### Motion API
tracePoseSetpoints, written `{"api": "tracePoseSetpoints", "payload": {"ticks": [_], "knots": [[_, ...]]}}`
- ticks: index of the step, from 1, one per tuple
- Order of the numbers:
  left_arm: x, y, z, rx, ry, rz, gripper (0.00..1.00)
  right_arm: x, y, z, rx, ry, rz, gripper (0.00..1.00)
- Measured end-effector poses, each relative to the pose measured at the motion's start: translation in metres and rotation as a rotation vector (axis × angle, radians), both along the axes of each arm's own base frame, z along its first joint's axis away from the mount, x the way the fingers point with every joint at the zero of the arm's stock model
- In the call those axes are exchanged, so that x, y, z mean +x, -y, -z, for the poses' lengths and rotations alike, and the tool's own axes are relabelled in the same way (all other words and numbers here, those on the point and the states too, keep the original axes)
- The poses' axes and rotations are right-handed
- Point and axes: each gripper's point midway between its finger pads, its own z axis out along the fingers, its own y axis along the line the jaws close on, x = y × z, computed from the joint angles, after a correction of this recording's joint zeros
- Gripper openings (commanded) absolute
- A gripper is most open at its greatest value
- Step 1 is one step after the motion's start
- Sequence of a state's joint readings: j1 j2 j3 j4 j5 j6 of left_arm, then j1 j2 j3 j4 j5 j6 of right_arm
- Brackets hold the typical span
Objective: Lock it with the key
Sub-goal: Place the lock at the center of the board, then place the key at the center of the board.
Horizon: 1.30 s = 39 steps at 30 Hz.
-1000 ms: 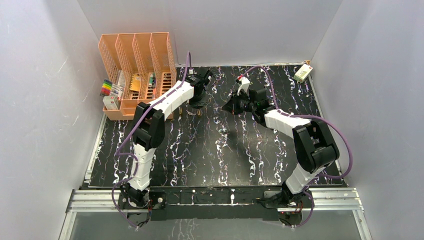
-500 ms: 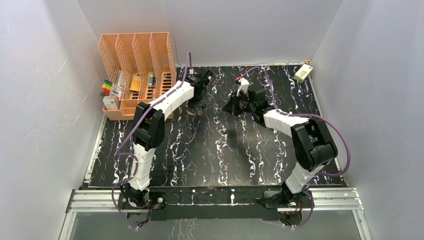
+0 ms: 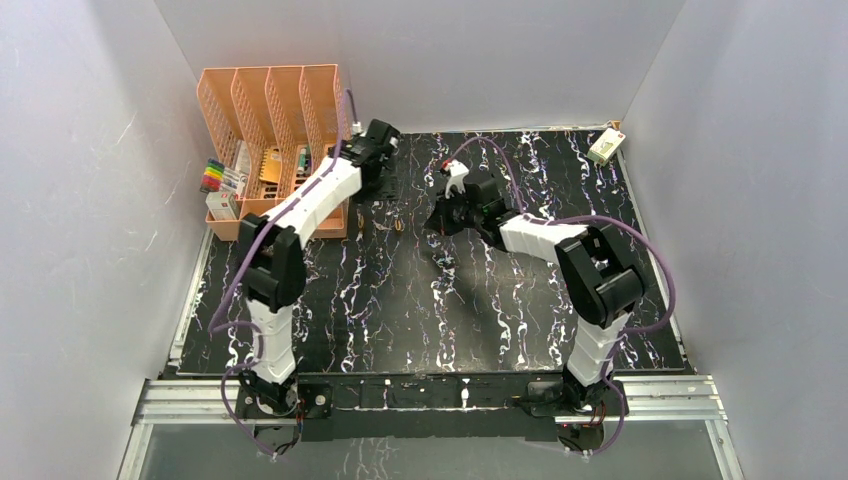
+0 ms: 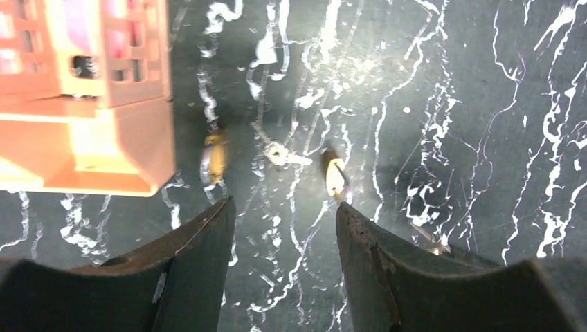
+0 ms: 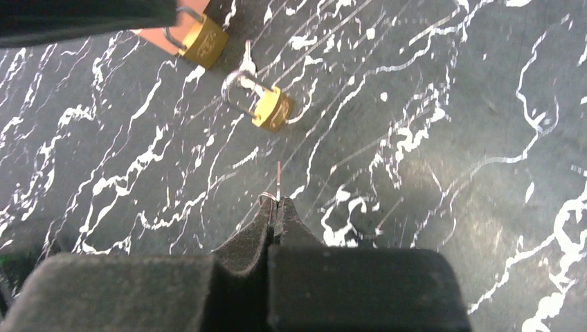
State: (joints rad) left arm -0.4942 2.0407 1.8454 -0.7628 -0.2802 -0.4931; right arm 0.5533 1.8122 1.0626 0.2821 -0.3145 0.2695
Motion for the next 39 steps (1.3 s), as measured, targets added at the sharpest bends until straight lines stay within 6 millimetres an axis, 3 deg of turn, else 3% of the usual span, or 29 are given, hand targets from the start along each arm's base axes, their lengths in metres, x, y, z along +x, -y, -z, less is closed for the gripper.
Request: {"api": "tracePoseSetpoints", "payload": {"ticks": [7,10,13,19,24,34,35,38,39], "knots": [[-0.007,-0.052,-0.058,-0.065,0.148,-0.077,0.59,0.019,-0.022,-0.001,-0.062,0.066,0.023,0.0],[-0.014,-0.068,-0.073,-0.09,0.194,-0.095,0.6,0.025,-0.025,0.009,-0.087,0.065,0.04,0.0],[-0.02,-0.08,-0.076,-0.104,0.209,-0.104,0.61,0.027,-0.021,0.026,-0.123,0.038,0.06,0.0],[-0.029,-0.095,-0.062,-0.107,0.187,-0.114,0.61,0.033,-0.021,0.052,-0.162,0.003,0.08,0.0],[-0.034,-0.099,-0.056,-0.112,0.172,-0.106,0.62,0.039,-0.029,0.054,-0.151,0.002,0.082,0.0],[-0.038,-0.101,-0.066,-0.13,0.203,-0.094,0.63,0.044,-0.033,0.054,-0.139,-0.005,0.096,0.0],[-0.038,-0.101,-0.067,-0.131,0.204,-0.094,0.65,0.045,-0.033,0.054,-0.14,-0.005,0.098,0.0],[-0.039,-0.101,-0.071,-0.139,0.213,-0.088,0.95,0.045,-0.033,0.054,-0.14,-0.005,0.1,0.08],[-0.04,-0.1,-0.074,-0.145,0.218,-0.084,0.98,0.045,-0.033,0.054,-0.14,-0.006,0.1,0.1]]}}
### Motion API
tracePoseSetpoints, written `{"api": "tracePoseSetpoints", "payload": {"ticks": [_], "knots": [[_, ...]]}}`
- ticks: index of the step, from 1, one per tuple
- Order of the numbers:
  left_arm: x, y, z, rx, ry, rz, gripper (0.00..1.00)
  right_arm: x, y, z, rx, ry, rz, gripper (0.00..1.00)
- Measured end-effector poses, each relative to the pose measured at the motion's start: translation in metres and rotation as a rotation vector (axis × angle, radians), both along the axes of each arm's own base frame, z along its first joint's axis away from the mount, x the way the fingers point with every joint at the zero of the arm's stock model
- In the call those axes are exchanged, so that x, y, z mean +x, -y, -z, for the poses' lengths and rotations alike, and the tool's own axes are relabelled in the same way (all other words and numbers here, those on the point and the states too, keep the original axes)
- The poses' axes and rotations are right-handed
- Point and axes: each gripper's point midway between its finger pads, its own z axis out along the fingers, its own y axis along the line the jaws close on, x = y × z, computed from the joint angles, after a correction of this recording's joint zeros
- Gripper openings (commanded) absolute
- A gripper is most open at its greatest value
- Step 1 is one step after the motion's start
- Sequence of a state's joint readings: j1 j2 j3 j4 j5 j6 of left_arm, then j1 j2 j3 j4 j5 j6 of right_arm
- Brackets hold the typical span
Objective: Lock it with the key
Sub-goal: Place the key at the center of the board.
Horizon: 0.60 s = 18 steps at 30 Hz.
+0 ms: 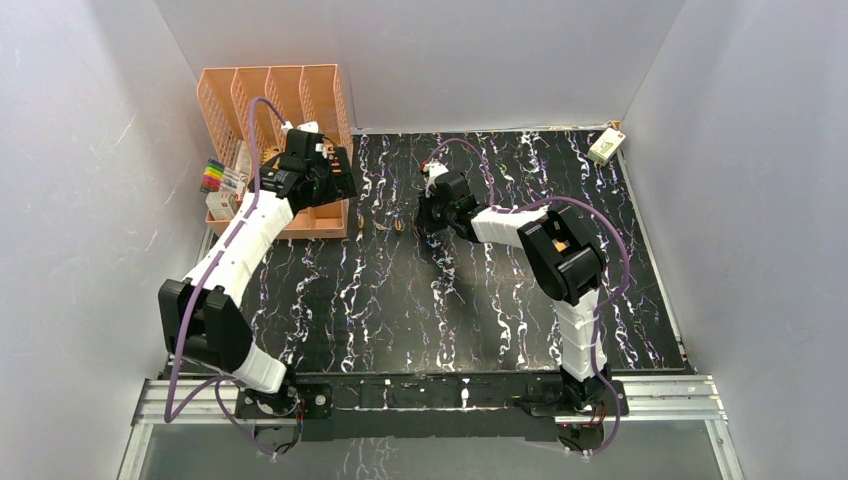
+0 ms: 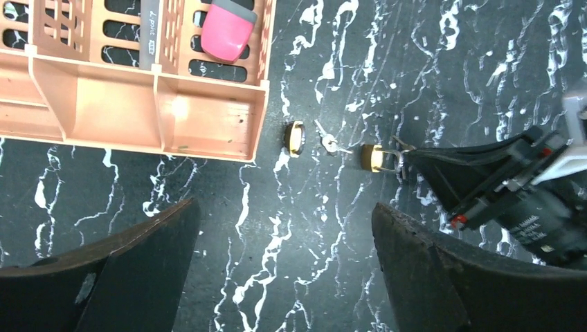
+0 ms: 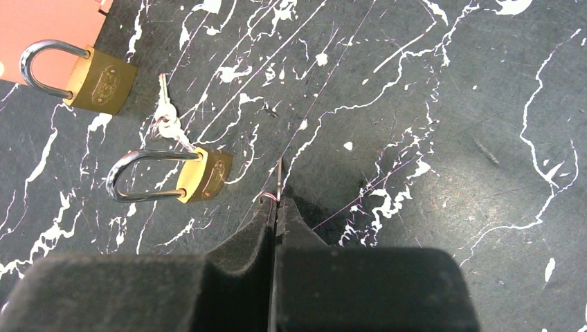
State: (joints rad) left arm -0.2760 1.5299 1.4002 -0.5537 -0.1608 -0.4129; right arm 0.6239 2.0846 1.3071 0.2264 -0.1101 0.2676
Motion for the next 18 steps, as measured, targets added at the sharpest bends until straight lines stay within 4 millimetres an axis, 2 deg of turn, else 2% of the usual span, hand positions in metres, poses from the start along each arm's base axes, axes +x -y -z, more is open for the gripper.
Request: {"api": "tracePoseSetpoints", "payload": {"ticks": [2,4,7,10,13,18], "knots": [[-0.002,0.002,-0.008,-0.016,0.019,0.004,0.98,0.0,0.0,0.0,0.001,-0.002,0.002,0.18],[-0.004,0.002,-0.016,-0.028,0.04,0.007,0.98,0.0,0.0,0.0,0.002,-0.003,0.003,0.33],[-0.006,0.002,-0.028,-0.04,0.071,0.01,0.98,0.0,0.0,0.0,0.003,-0.005,0.003,0.44],[-0.007,0.002,-0.033,-0.051,0.081,0.002,0.98,-0.002,0.001,0.002,-0.009,-0.008,-0.003,0.5],[-0.008,0.004,-0.035,-0.076,0.076,-0.016,0.98,-0.004,0.004,0.005,-0.026,-0.017,-0.005,0.52],[-0.012,0.012,-0.048,-0.169,0.083,-0.049,0.98,-0.006,0.013,-0.002,-0.063,-0.008,0.008,0.58]]}}
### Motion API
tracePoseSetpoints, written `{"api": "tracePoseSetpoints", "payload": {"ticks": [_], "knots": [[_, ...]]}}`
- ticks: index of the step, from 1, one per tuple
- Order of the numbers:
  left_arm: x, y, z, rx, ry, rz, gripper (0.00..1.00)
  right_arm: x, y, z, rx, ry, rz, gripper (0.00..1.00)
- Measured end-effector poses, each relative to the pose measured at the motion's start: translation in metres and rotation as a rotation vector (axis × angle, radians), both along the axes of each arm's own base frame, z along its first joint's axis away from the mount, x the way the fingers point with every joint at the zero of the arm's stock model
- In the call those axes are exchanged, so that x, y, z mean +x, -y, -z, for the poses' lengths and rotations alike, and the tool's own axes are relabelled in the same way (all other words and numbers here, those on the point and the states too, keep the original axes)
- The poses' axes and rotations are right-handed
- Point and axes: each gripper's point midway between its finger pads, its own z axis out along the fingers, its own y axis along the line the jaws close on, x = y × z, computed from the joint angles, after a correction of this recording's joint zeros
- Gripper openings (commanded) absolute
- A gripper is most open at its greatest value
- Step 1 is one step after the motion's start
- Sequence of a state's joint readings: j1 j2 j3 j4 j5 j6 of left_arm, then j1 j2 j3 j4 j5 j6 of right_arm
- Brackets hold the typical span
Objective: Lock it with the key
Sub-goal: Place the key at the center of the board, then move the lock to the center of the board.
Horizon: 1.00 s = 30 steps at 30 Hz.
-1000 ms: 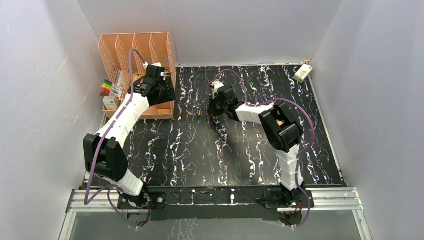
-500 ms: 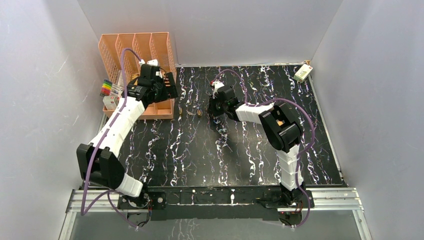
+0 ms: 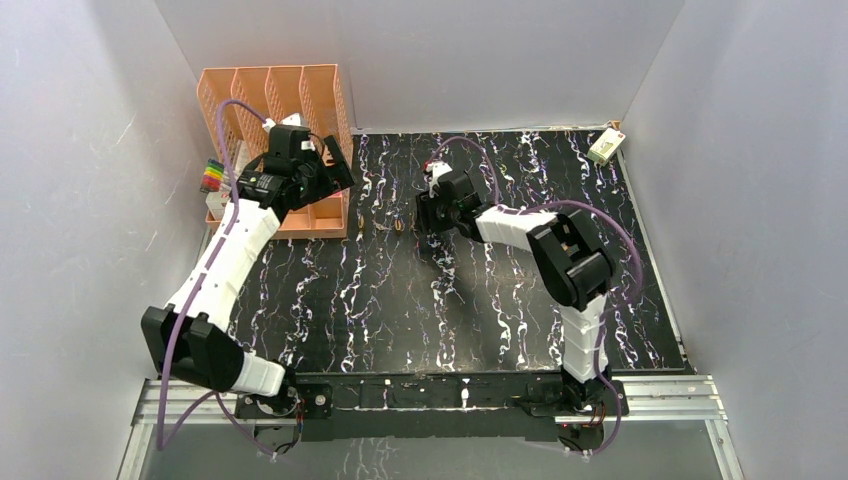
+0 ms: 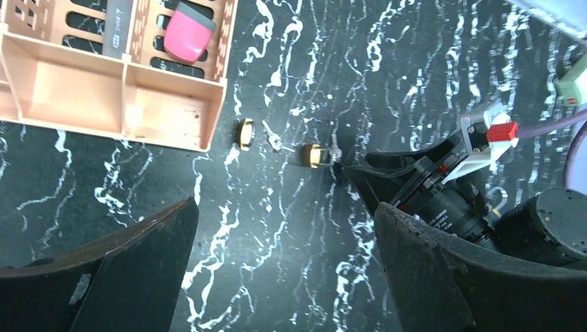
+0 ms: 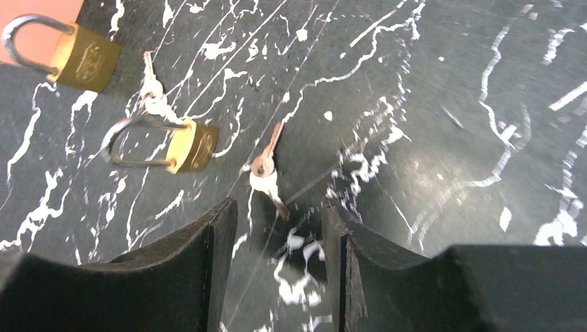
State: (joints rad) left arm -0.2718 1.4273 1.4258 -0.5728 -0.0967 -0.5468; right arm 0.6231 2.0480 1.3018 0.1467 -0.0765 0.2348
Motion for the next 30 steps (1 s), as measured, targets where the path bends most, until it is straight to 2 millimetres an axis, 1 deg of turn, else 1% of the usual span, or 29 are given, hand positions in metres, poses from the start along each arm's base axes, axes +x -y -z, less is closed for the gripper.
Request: {"api": "tracePoseSetpoints", "payload": {"ticks": [2,4,6,8,9,10,11,12,13,15,16,17,19,21,24,26,30], "knots": [[-0.006,0.002,-0.008,-0.038,0.006,-0.014,0.98,-0.004,0.008,-0.011,-0.006,0.015,0.012,0.58],[-0.011,0.002,-0.019,-0.067,0.022,-0.026,0.98,-0.013,0.022,-0.027,-0.007,0.03,0.033,0.63],[-0.015,0.002,-0.036,-0.096,0.051,-0.037,0.98,-0.019,0.042,-0.047,-0.009,0.053,0.071,0.69],[-0.019,0.002,-0.055,-0.123,0.094,-0.046,0.98,-0.021,0.065,-0.067,-0.015,0.08,0.131,0.77],[-0.021,0.001,-0.062,-0.133,0.11,-0.05,0.98,-0.022,0.079,-0.076,-0.022,0.085,0.18,0.78],[-0.023,0.001,-0.07,-0.144,0.13,-0.052,0.98,-0.022,0.096,-0.082,-0.032,0.08,0.232,0.82],[-0.027,0.0,-0.076,-0.153,0.145,-0.055,0.98,-0.023,0.112,-0.088,-0.038,0.072,0.288,0.83],[-0.029,-0.001,-0.08,-0.159,0.154,-0.057,0.98,-0.024,0.13,-0.092,-0.042,0.058,0.348,0.88],[-0.031,-0.001,-0.083,-0.165,0.163,-0.057,0.98,-0.024,0.148,-0.094,-0.047,0.043,0.408,0.9],[-0.032,0.0,-0.089,-0.171,0.174,-0.052,0.98,-0.029,0.186,-0.095,-0.049,0.003,0.531,0.91],[-0.031,0.001,-0.09,-0.174,0.175,-0.048,0.98,-0.034,0.204,-0.093,-0.046,-0.025,0.592,0.94],[-0.031,0.002,-0.091,-0.176,0.174,-0.043,0.98,-0.038,0.221,-0.091,-0.042,-0.05,0.648,0.98],[-0.029,0.004,-0.09,-0.18,0.168,-0.034,0.98,-0.048,0.248,-0.09,-0.026,-0.09,0.753,0.98],[-0.028,0.007,-0.087,-0.182,0.157,-0.025,0.98,-0.054,0.264,-0.092,-0.02,-0.107,0.829,0.98],[-0.028,0.008,-0.085,-0.183,0.149,-0.021,0.98,-0.059,0.274,-0.092,-0.026,-0.127,0.905,0.98],[-0.029,0.008,-0.086,-0.187,0.153,-0.017,0.98,-0.062,0.278,-0.086,-0.048,-0.163,0.946,0.99],[-0.036,0.01,-0.09,-0.203,0.167,0.002,0.98,-0.069,0.284,-0.065,-0.089,-0.245,1.006,0.98]]}}
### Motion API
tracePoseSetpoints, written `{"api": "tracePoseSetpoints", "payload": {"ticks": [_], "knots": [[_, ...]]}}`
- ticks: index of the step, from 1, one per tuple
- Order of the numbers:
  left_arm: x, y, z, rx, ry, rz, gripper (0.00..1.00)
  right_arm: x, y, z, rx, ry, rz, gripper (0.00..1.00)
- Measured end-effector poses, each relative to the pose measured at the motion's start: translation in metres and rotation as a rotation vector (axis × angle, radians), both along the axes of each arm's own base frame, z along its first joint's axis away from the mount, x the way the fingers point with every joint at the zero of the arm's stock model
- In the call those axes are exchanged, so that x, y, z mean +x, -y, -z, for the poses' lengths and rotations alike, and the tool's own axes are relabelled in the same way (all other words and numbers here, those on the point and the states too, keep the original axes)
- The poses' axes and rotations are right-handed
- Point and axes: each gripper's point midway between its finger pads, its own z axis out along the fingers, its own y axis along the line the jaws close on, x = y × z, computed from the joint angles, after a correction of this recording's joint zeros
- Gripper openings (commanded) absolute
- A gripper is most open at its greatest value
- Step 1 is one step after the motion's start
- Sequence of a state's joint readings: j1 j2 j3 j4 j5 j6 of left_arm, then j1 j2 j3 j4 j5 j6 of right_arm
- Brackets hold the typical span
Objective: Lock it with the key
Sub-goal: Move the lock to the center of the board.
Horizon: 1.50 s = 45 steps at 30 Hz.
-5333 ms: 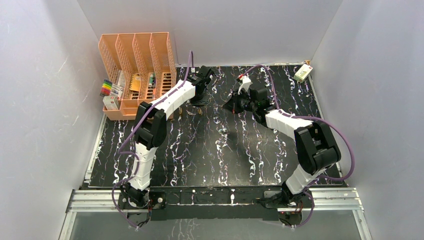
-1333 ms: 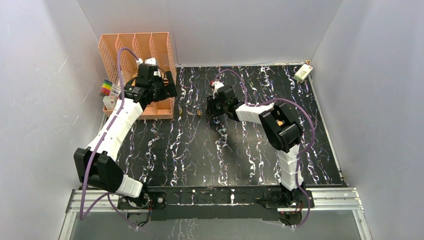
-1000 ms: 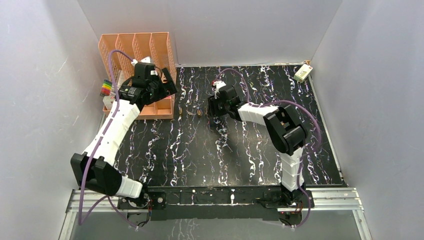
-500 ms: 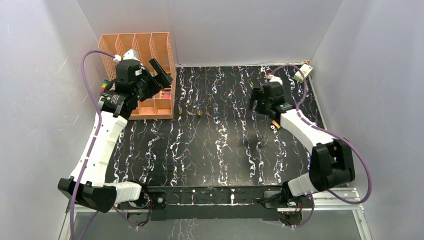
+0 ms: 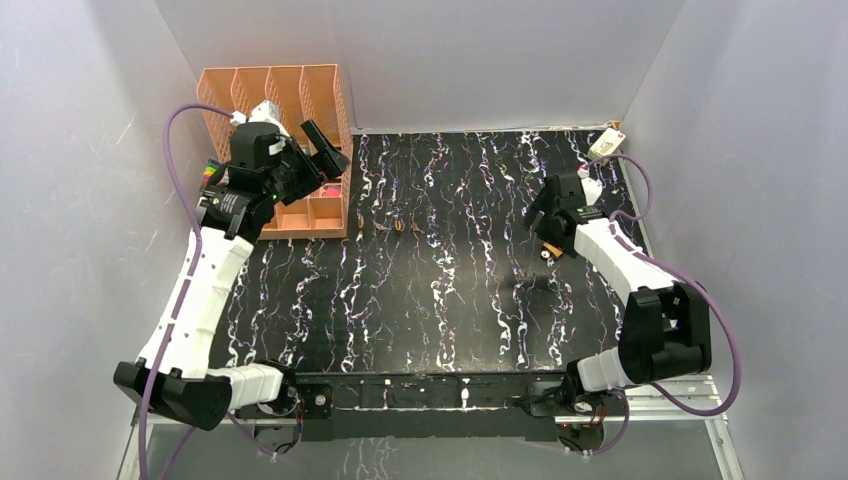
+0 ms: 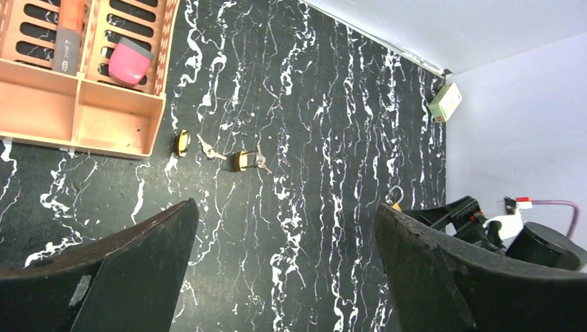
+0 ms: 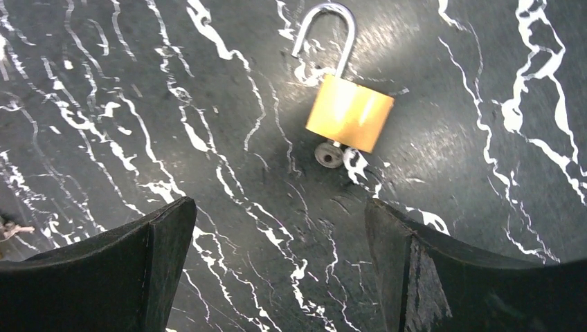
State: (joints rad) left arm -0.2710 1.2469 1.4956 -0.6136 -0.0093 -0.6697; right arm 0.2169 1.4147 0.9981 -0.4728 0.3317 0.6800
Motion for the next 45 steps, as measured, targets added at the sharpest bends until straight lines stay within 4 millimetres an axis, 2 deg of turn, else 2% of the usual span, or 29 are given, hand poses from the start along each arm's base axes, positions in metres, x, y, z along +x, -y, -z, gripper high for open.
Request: {"api": "tracePoseSetpoints", "payload": {"ticks": [6,11,17,21,29,32,35,45], "knots": [[-0.013,-0.001,-0.003,-0.009,0.027,0.014,0.98,-0.012,0.013,0.015,0.016,-0.049,0.091,0.98],[-0.016,-0.003,0.011,0.006,0.003,0.019,0.98,-0.013,0.025,0.026,0.036,-0.084,0.157,0.95],[-0.016,0.0,0.031,0.025,-0.04,0.04,0.98,-0.012,0.047,0.062,0.062,-0.174,0.227,0.93],[-0.016,0.001,0.038,0.03,-0.049,0.055,0.98,-0.004,0.047,0.082,0.077,-0.199,0.225,0.91],[-0.016,0.003,0.044,0.034,-0.053,0.072,0.98,0.018,0.046,0.082,0.08,-0.171,0.214,0.92],[-0.016,0.003,0.047,0.039,-0.058,0.074,0.98,0.023,0.047,0.082,0.078,-0.177,0.222,0.88],[-0.016,0.003,0.046,0.041,-0.055,0.075,0.98,0.025,0.05,0.082,0.068,-0.192,0.235,0.8],[-0.016,0.002,0.053,0.056,-0.065,0.077,0.98,0.022,0.06,0.078,0.008,-0.236,0.243,0.74]]}}
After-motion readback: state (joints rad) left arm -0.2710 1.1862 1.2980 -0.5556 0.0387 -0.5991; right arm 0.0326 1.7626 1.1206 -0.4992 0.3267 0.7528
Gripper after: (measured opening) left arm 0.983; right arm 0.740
